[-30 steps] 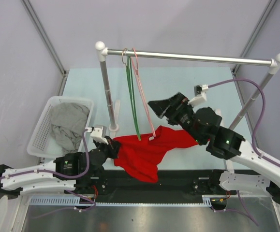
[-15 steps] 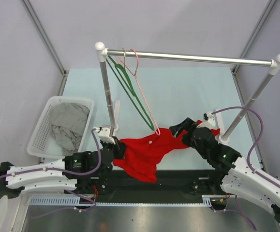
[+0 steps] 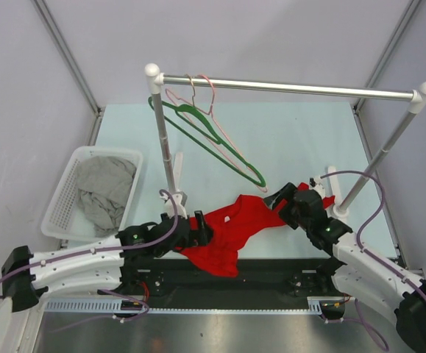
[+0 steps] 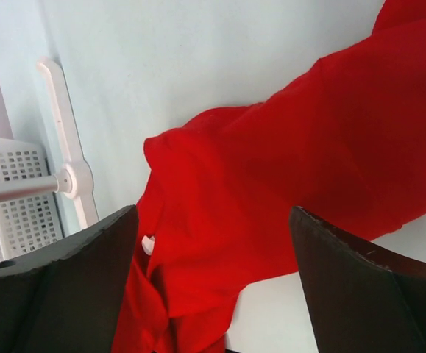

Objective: Remove the t-shirt from the hanger

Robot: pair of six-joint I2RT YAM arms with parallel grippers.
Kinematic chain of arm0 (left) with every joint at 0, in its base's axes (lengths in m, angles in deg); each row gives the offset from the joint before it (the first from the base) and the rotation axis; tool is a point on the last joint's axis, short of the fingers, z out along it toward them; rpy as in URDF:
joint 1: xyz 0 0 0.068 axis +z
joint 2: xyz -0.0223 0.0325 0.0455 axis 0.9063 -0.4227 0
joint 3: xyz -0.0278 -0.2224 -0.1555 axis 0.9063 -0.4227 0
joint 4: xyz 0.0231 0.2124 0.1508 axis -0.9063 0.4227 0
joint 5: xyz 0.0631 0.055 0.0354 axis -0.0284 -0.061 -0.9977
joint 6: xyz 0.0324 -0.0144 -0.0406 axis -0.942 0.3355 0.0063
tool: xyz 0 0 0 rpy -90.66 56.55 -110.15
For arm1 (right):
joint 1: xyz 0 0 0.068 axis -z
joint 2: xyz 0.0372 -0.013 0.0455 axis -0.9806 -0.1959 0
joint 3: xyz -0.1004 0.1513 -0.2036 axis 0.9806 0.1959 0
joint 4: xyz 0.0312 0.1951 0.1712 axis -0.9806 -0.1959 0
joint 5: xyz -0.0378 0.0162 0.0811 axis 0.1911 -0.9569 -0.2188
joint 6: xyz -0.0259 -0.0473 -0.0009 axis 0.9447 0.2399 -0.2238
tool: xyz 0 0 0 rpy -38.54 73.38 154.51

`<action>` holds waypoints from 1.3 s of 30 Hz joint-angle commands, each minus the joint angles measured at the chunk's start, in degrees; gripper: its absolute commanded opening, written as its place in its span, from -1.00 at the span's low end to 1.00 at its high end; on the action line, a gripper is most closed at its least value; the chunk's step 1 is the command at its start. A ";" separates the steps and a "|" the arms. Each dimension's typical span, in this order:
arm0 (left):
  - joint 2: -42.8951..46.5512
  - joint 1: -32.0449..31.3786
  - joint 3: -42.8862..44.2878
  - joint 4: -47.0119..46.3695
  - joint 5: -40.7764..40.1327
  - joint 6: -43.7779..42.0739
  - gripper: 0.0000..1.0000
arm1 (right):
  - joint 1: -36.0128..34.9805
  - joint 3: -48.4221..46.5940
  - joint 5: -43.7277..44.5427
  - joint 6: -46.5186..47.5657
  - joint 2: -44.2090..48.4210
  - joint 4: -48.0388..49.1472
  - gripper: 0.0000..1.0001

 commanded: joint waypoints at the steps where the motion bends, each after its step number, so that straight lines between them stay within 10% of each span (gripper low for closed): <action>1: -6.30 1.30 1.30 2.80 9.40 4.64 0.99 | 0.61 2.70 -2.64 0.55 -2.34 6.76 0.69; 27: -18.10 9.30 -3.97 -31.57 26.99 -7.31 1.00 | -13.10 4.11 -24.52 -11.49 -26.61 41.92 -0.14; 39: -26.26 9.30 1.03 -31.23 31.04 -11.79 1.00 | -11.26 -5.64 1.64 -5.08 7.91 -9.19 0.92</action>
